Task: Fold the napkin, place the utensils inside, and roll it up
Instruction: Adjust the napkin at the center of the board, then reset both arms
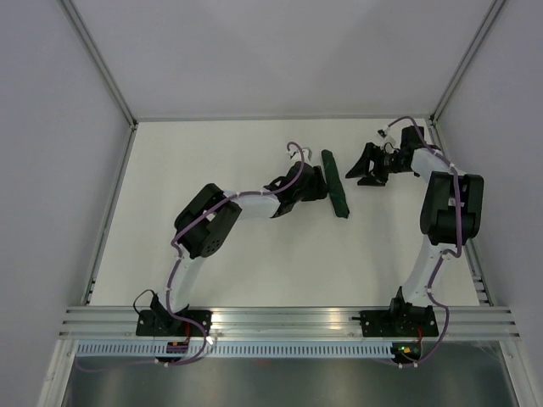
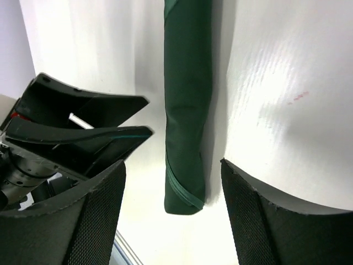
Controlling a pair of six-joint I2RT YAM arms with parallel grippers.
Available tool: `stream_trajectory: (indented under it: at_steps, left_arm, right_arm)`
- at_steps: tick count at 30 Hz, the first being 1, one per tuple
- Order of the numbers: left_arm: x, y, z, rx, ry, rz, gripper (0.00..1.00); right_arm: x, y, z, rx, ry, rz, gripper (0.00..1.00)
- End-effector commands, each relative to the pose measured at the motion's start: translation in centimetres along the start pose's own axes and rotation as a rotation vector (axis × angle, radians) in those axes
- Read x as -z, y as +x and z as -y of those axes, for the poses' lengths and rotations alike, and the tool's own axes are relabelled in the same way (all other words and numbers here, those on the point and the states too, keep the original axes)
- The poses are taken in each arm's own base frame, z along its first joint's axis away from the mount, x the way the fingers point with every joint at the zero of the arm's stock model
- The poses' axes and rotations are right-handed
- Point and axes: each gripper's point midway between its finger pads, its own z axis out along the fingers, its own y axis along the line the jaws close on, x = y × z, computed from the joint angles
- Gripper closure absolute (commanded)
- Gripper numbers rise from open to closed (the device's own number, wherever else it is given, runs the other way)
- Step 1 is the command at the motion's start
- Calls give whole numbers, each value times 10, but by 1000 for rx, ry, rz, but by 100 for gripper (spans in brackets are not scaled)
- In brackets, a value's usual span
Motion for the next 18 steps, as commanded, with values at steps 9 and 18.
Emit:
stream_trajectory:
  at_steps: [9, 18]
  left_arm:
    - [150, -110, 6, -132, 139, 155, 36]
    - [273, -108, -18, -232, 149, 142, 30]
  right_arm:
    - [113, -34, -4, 218, 12, 218, 24]
    - [185, -16, -13, 400, 247, 400, 23]
